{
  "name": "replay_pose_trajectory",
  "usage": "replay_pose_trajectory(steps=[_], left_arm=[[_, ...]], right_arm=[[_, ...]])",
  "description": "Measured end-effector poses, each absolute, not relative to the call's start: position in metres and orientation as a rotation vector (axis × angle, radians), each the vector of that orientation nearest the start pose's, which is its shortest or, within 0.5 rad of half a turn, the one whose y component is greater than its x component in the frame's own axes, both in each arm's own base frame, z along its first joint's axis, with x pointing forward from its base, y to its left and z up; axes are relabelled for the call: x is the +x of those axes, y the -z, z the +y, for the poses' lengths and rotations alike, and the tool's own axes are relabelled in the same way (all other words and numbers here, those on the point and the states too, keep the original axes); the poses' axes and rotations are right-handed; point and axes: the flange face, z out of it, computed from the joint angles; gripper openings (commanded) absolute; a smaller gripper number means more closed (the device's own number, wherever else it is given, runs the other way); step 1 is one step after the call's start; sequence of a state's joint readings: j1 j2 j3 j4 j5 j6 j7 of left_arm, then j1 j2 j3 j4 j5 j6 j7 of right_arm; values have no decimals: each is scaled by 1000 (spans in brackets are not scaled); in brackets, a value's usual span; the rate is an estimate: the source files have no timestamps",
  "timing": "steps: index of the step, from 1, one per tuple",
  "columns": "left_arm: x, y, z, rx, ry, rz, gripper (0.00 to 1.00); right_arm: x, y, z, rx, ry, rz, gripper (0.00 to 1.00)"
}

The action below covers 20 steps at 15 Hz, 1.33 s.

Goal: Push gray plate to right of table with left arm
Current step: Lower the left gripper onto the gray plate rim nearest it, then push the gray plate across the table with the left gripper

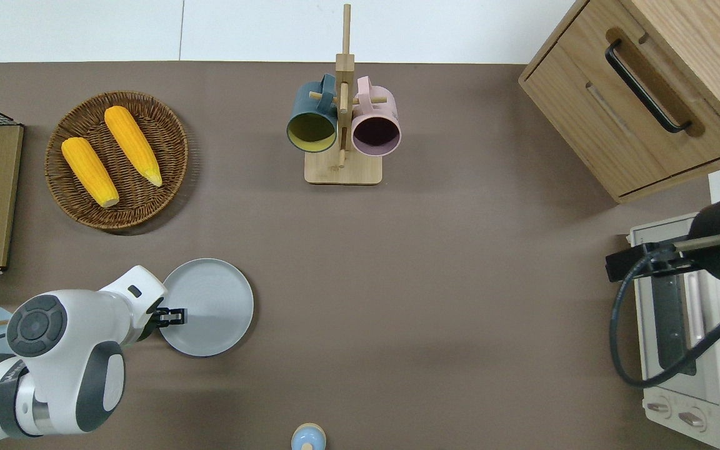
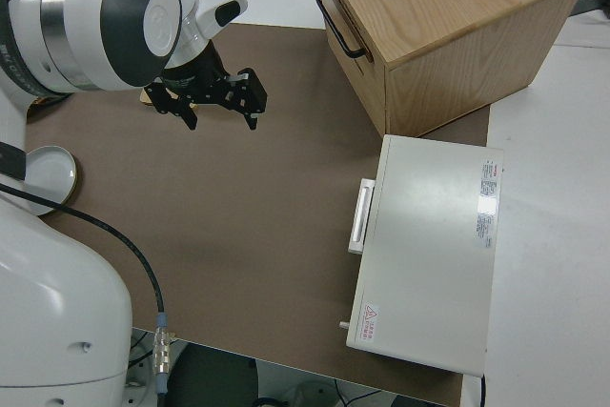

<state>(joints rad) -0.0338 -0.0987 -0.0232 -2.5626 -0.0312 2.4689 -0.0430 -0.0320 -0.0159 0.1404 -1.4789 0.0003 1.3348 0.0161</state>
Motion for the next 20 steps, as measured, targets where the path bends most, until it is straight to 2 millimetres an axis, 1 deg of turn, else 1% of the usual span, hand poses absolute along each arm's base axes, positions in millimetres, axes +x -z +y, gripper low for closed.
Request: replay_pose_trajectory(steps=[5, 8, 9, 12, 14, 17, 20], left_arm=[[444, -304, -26, -3160, 16, -18, 0], [444, -304, -31, -3160, 21, -17, 0], [444, -304, -36, -3160, 20, -21, 0], [441, -303, -62, -3160, 14, -40, 0], [439, -302, -75, -3160, 12, -39, 0], [438, -301, -88, -3161, 15, -50, 0], [436, -300, -111, -3165, 35, -62, 0]], right_arm=[[521, -656, 57, -3142, -201, -145, 983], [521, -656, 57, -3142, -201, -145, 983], [521, -656, 57, -3142, -201, -145, 983], [521, -656, 57, -3142, -201, -145, 983], [521, -656, 57, -3142, -201, -145, 983], [521, -656, 57, -3142, -201, -145, 983], [521, -656, 57, -3142, -201, -145, 983]])
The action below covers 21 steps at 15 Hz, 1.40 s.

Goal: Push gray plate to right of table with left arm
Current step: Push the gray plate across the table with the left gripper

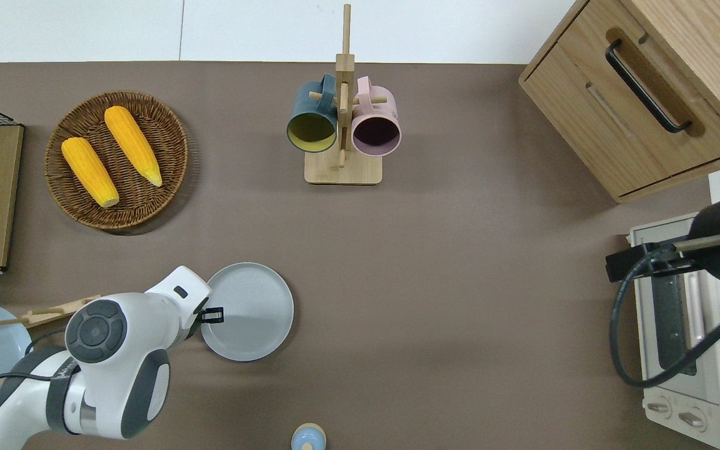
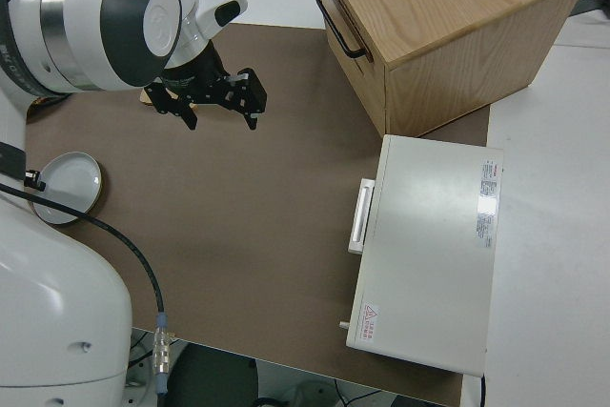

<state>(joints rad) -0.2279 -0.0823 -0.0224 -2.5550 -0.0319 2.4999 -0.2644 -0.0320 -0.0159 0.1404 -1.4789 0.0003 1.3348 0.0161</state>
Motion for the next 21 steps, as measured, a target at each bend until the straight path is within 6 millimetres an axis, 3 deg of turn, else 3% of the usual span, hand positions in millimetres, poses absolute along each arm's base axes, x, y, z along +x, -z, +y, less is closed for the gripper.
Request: replay_pose_trajectory(steps=[3, 6, 21], left_arm=[[437, -301, -130, -3167, 44, -95, 0], [436, -300, -169, -3172, 59, -132, 0], [423, -300, -267, -3194, 63, -195, 0]], right_arm=[[521, -656, 57, -3142, -201, -145, 983], [521, -656, 57, -3142, -201, -145, 983], [521, -656, 57, -3142, -201, -145, 983]])
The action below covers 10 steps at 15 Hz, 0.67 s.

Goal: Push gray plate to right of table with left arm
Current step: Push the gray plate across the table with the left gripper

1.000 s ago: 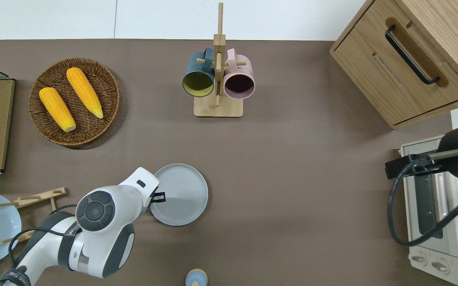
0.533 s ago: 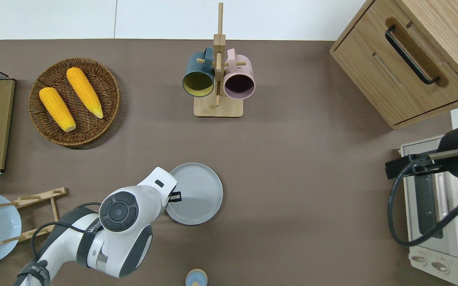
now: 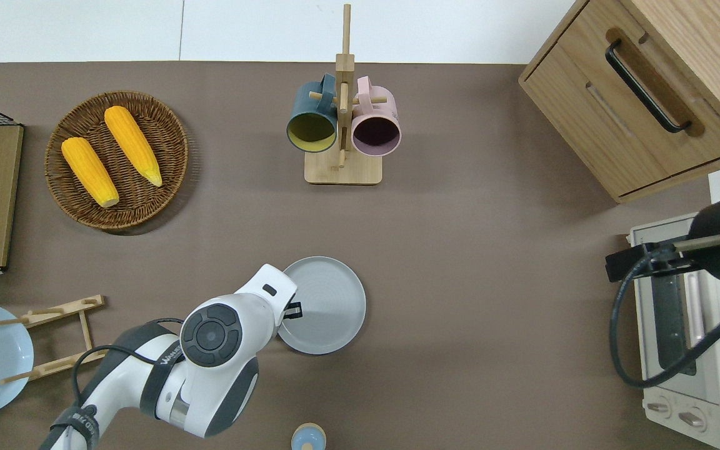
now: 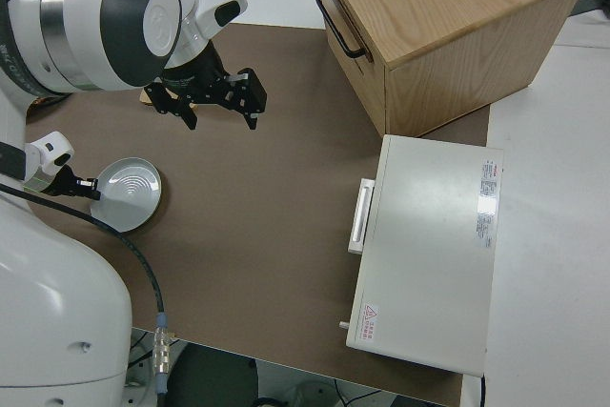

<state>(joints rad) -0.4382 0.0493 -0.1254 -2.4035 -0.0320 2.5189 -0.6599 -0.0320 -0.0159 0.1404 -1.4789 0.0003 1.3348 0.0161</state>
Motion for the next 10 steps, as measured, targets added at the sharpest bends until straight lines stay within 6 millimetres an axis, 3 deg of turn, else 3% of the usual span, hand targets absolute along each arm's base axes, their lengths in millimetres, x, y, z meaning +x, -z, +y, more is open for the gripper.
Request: replay_pose_trajectory(steps=[10], left_arm=[[409, -300, -352, -3224, 62, -262, 0]], right_arm=[[521, -656, 57, -3142, -201, -145, 983]])
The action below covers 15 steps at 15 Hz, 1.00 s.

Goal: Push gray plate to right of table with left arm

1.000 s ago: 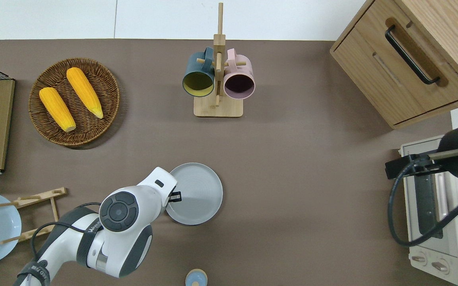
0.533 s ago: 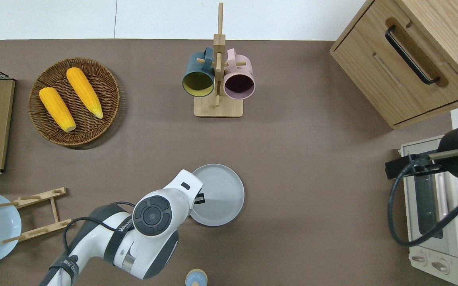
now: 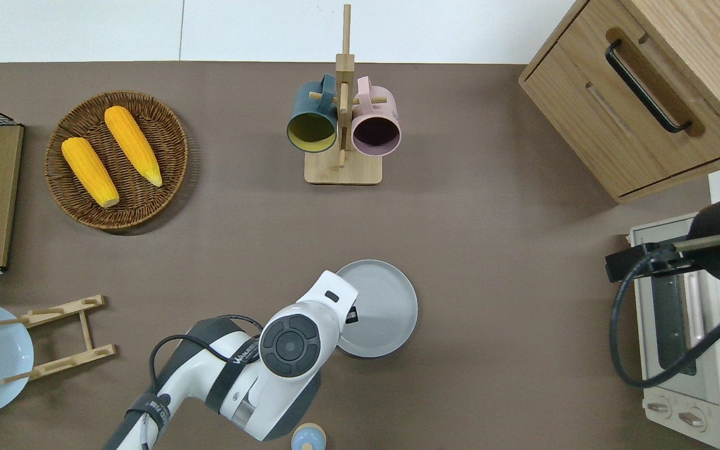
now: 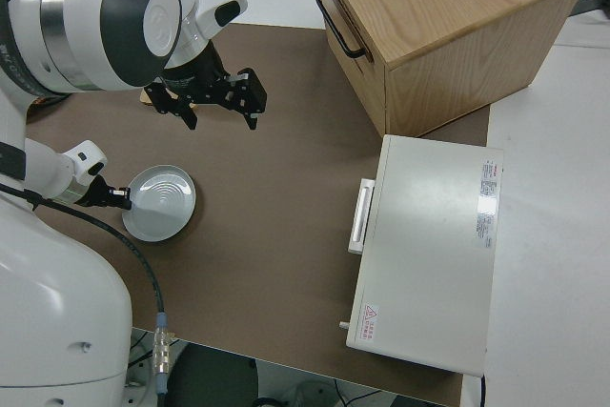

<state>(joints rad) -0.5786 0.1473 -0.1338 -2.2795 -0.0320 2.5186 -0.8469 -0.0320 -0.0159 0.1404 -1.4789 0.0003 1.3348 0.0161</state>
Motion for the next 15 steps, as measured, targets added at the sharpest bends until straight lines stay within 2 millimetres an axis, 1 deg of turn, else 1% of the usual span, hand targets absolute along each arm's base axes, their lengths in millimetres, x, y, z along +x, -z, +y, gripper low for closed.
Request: replay_pose_trajectory(steps=[4, 6, 9, 13, 15], left_arm=[[405, -301, -383, -3233, 54, -288, 0], [403, -301, -404, -3235, 41, -312, 0], [400, -301, -429, -3242, 30, -319, 0], [393, -300, -454, -3246, 19, -318, 0], [393, -301, -464, -3243, 7, -318, 0]], right_arm=[[521, -656, 57, -3142, -201, -145, 983], [521, -656, 57, -3142, -201, -145, 983], [521, -656, 57, -3142, -201, -145, 983], [521, -656, 57, -3142, -201, -145, 983], [521, -656, 57, -3142, -201, -145, 983]])
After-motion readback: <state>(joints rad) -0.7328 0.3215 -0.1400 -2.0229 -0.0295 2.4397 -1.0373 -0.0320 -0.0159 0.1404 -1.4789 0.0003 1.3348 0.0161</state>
